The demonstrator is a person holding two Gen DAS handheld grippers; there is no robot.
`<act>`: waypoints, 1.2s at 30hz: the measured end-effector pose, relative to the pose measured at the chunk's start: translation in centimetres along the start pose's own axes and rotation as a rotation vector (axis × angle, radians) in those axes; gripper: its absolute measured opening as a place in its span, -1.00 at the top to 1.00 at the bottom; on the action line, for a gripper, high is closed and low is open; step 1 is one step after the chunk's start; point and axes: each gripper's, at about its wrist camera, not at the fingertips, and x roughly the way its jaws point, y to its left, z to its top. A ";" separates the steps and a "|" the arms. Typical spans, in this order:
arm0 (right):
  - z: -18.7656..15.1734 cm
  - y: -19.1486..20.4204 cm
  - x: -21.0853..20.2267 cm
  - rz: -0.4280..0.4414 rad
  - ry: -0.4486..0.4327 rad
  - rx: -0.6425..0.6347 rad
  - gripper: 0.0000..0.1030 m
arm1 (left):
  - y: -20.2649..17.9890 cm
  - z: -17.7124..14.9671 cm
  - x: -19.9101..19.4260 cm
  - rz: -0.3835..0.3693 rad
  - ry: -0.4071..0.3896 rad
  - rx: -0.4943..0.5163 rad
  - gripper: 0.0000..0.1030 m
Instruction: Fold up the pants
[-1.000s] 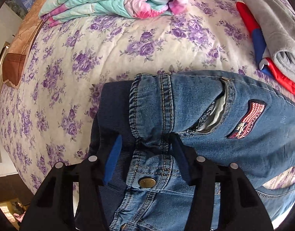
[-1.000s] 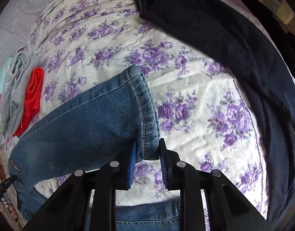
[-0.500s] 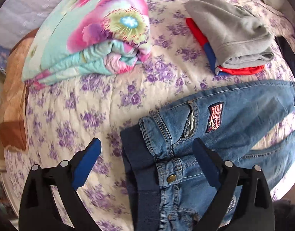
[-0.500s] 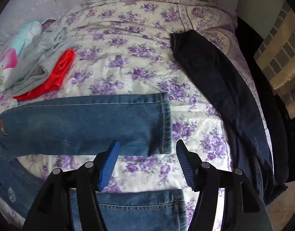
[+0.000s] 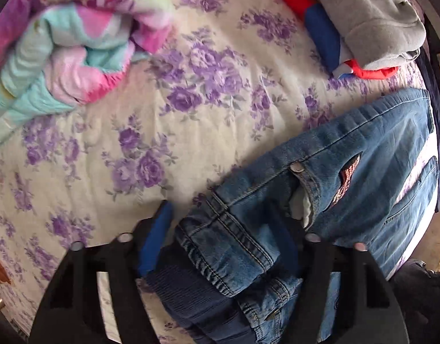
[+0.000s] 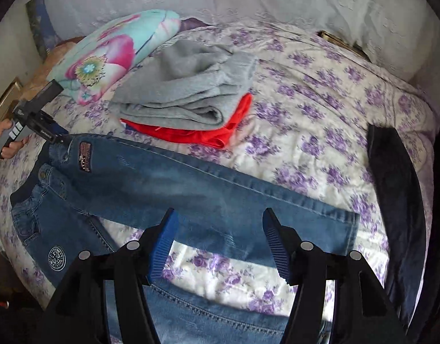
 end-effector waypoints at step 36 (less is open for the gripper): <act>8.9 17.5 6.9 0.364 0.185 -0.560 0.74 | -5.2 -8.0 -9.4 0.070 -0.285 0.102 0.42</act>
